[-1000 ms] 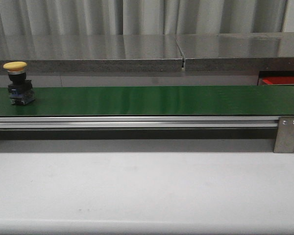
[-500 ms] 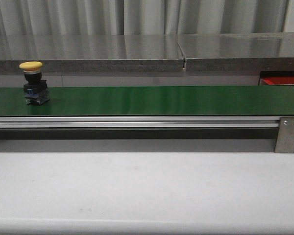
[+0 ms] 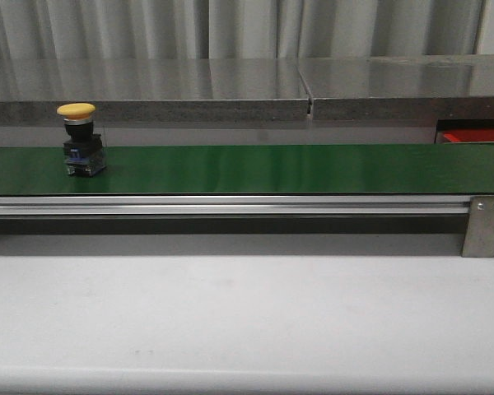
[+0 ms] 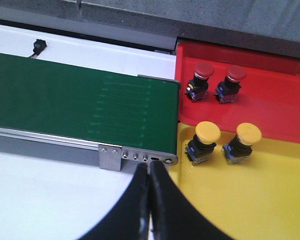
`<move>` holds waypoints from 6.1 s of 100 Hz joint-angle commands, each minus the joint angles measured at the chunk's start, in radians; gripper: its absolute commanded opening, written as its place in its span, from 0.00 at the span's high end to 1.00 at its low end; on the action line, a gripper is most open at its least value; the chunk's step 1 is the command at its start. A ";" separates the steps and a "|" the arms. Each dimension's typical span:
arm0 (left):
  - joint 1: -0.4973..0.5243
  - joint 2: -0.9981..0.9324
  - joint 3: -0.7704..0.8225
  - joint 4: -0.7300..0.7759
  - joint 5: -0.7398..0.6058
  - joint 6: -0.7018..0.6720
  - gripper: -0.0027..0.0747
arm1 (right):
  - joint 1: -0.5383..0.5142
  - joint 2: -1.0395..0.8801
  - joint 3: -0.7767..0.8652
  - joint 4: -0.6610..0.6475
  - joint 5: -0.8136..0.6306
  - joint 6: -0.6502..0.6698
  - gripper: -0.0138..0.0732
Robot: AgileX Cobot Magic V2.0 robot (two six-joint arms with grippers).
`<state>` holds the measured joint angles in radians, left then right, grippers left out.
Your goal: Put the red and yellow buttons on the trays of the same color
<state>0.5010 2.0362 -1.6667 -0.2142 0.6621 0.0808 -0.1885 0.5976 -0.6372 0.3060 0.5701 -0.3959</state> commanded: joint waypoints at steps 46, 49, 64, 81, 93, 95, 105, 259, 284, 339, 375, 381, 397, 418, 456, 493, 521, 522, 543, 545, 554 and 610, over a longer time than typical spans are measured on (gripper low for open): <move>-0.051 -0.308 0.182 -0.045 -0.089 0.007 0.68 | 0.000 -0.003 -0.027 0.014 -0.067 -0.008 0.98; -0.056 -0.308 0.184 -0.045 -0.084 0.007 0.68 | 0.000 -0.003 -0.027 0.014 -0.067 -0.008 0.98; -0.098 -0.310 0.203 -0.047 -0.084 0.007 0.68 | 0.000 -0.003 -0.027 0.014 -0.068 -0.008 0.98; -0.149 -0.310 0.212 -0.047 -0.108 0.007 0.68 | 0.000 -0.003 -0.027 0.014 -0.068 -0.008 0.98; -0.184 -0.304 0.212 -0.044 -0.115 0.007 0.68 | 0.000 -0.003 -0.027 0.014 -0.068 -0.008 0.98; -0.190 -0.303 0.212 -0.044 -0.115 0.007 0.68 | 0.000 -0.003 -0.027 0.014 -0.068 -0.008 0.98; -0.205 -0.300 0.212 -0.044 -0.117 0.007 0.68 | 0.000 -0.003 -0.027 0.014 -0.068 -0.008 0.98; -0.231 -0.320 0.259 -0.053 -0.108 0.013 0.27 | 0.000 -0.003 -0.027 0.014 -0.066 -0.008 0.98; -0.262 -0.393 0.259 -0.053 -0.112 0.051 0.37 | 0.000 -0.003 -0.027 0.014 -0.066 -0.008 0.98; -0.444 -0.523 0.265 -0.049 -0.025 0.080 0.99 | 0.000 -0.003 -0.027 0.014 -0.066 -0.008 0.98; -0.520 -0.678 0.391 -0.044 -0.029 0.091 0.99 | 0.000 -0.003 -0.027 0.014 -0.066 -0.008 0.98; -0.520 -0.716 0.414 -0.044 -0.032 0.091 0.99 | 0.000 -0.003 -0.027 0.014 -0.066 -0.008 0.98; -0.520 -0.825 0.485 -0.044 -0.032 0.091 0.99 | 0.000 -0.003 -0.027 0.014 -0.065 -0.008 0.98; -0.520 -0.969 0.574 -0.044 -0.032 0.091 0.99 | 0.000 -0.003 -0.027 0.015 -0.062 -0.008 0.98; -0.520 -1.195 0.737 -0.044 -0.024 0.091 0.99 | 0.000 -0.003 -0.027 0.022 -0.059 -0.008 0.98; -0.520 -1.267 0.780 -0.040 -0.011 0.091 0.99 | 0.002 0.044 -0.080 0.022 -0.038 -0.008 0.98; -0.520 -1.267 0.780 -0.040 0.016 0.091 0.99 | 0.086 0.253 -0.288 0.021 0.059 -0.008 0.98; -0.520 -1.267 0.780 -0.040 0.016 0.091 0.99 | 0.091 0.260 -0.298 0.021 0.062 -0.008 0.98; -0.520 -1.267 0.780 -0.040 0.016 0.091 0.99 | 0.158 0.457 -0.448 0.021 0.124 -0.008 0.84; -0.520 -1.267 0.780 -0.040 0.016 0.091 0.99 | 0.165 0.476 -0.457 0.021 0.129 -0.008 0.79; -0.520 -1.267 0.780 -0.040 0.016 0.091 0.99 | 0.195 0.557 -0.519 0.021 0.147 -0.008 0.55; -0.520 -1.267 0.780 -0.040 0.016 0.091 0.99 | 0.303 1.012 -0.915 0.021 0.379 -0.008 0.15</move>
<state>-0.0124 0.7738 -0.8630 -0.2429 0.7393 0.1742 0.1113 1.5872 -1.4582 0.3122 0.9234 -0.3959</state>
